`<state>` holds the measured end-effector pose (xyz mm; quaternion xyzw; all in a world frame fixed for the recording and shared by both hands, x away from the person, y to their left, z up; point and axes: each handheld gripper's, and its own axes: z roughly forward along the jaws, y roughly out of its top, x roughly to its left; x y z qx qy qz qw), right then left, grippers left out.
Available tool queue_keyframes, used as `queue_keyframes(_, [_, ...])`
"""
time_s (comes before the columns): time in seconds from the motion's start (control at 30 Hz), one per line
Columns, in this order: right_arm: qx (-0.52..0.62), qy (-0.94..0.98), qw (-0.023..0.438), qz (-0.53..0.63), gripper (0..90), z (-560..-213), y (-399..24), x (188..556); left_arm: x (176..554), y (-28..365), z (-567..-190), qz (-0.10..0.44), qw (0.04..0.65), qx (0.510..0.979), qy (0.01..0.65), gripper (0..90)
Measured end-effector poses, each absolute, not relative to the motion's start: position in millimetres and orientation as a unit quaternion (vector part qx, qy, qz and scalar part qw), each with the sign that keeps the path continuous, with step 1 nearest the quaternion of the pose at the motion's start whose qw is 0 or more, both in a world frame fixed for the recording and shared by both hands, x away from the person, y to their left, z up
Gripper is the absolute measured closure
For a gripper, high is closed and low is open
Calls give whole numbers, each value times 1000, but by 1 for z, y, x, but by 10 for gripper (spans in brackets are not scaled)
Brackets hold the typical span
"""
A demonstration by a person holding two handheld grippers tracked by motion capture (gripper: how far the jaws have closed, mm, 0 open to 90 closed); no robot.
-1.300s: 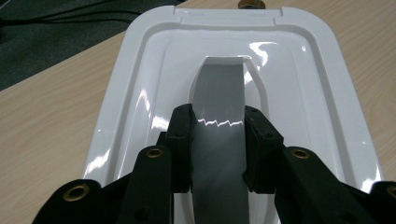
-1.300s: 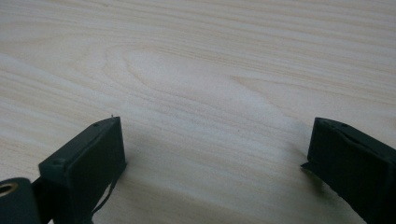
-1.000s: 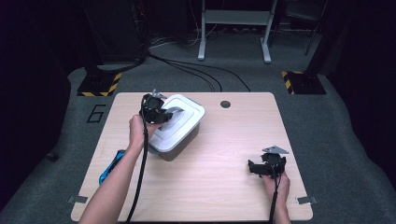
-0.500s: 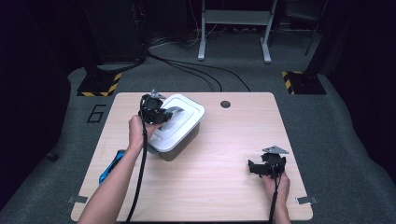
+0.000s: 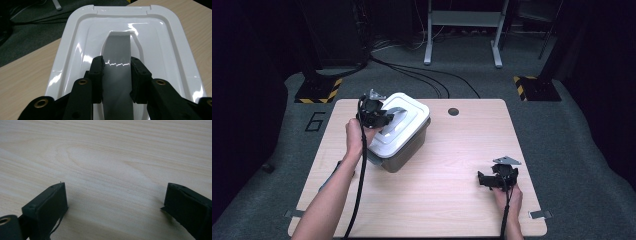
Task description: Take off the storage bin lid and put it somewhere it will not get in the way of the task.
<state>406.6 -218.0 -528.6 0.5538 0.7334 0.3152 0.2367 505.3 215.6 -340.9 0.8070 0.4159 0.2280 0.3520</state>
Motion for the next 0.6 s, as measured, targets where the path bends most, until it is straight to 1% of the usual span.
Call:
queue_keyframes(0.2, [554, 733, 236, 317, 38, -529, -218, 407, 510, 224, -333, 240, 354, 797, 426, 674])
queue_keyframes(0.37, [554, 733, 236, 317, 38, -529, -218, 407, 516, 240, -328, 245, 353, 786, 444, 674])
queue_keyframes(0.6, [554, 733, 236, 317, 39, -529, -218, 407, 526, 262, -324, 262, 357, 756, 481, 675])
